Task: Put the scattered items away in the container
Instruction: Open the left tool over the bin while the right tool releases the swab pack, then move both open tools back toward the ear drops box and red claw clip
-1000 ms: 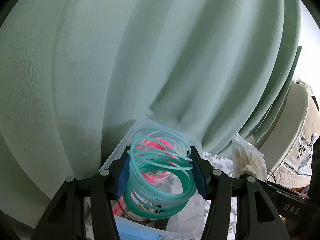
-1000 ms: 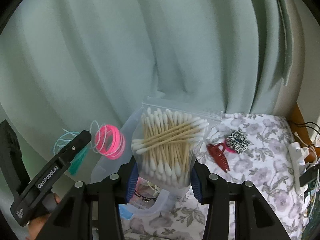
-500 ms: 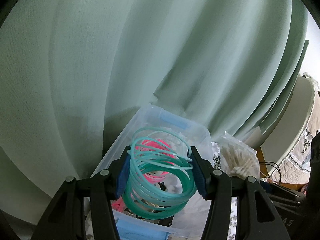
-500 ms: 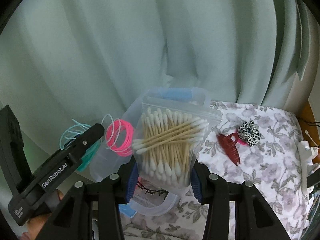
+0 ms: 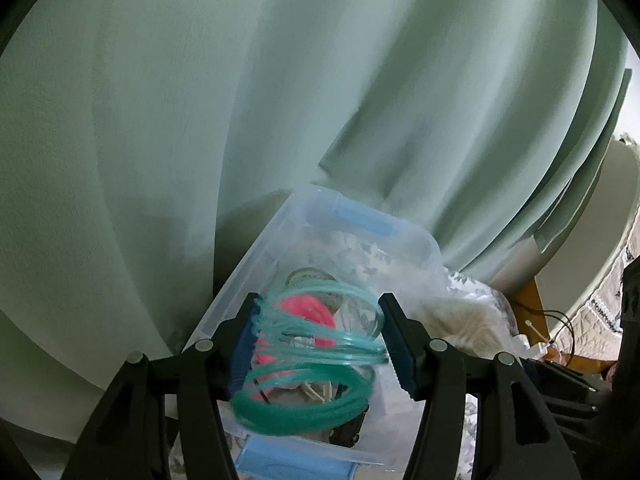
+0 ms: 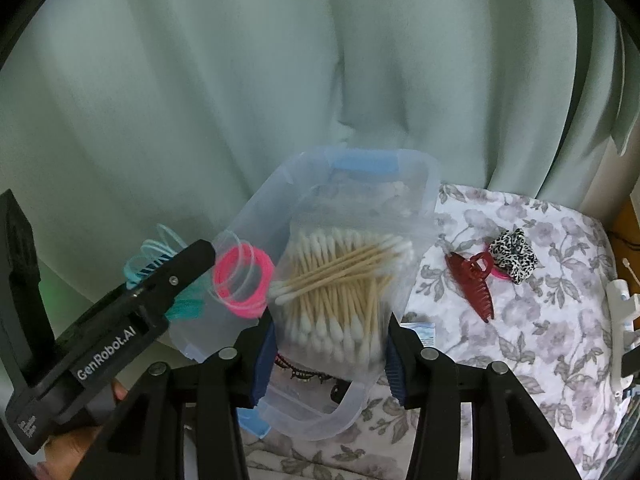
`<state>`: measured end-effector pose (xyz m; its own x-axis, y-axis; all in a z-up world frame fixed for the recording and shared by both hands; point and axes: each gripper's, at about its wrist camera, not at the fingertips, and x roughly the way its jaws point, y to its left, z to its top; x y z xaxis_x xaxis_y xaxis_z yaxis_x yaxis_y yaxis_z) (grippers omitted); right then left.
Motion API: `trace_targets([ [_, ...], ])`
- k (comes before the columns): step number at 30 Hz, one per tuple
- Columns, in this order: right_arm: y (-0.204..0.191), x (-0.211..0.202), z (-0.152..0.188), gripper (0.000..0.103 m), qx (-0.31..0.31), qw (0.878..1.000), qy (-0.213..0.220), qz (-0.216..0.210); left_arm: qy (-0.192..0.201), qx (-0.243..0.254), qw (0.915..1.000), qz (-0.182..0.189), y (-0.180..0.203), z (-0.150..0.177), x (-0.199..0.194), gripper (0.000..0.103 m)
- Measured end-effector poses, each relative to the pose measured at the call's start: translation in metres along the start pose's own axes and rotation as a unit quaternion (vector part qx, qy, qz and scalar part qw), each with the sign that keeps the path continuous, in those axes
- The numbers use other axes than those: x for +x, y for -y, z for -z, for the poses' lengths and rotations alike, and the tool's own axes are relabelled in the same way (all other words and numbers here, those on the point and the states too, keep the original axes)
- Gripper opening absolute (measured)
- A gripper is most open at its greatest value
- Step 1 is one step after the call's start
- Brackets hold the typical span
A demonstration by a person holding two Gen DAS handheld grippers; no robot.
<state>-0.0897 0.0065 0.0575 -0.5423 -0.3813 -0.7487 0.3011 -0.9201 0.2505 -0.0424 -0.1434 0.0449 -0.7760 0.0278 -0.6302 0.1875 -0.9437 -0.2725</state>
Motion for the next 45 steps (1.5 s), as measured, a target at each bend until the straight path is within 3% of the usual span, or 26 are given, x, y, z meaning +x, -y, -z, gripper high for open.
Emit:
trace_targets([
  [2, 0.000, 0.000, 0.000, 0.058, 0.002, 1.000, 0.001, 0.001, -0.001, 0.001, 1.0000, 0.001, 0.001, 0.000, 0.000, 0.064],
  [5, 0.002, -0.002, -0.001, 0.059, 0.001, 1.000, 0.007, -0.001, -0.001, 0.002, 1.0000, 0.002, 0.002, 0.000, 0.001, 0.067],
  [28, 0.017, -0.015, 0.002, 0.060, 0.019, 1.000, 0.018, -0.003, 0.001, 0.031, 0.9995, -0.001, 0.027, 0.001, -0.006, 0.068],
  [45, 0.055, -0.060, 0.007, 0.060, 0.056, 0.997, 0.058, -0.015, 0.018, 0.088, 0.9959, -0.009, 0.084, 0.004, -0.028, 0.068],
])
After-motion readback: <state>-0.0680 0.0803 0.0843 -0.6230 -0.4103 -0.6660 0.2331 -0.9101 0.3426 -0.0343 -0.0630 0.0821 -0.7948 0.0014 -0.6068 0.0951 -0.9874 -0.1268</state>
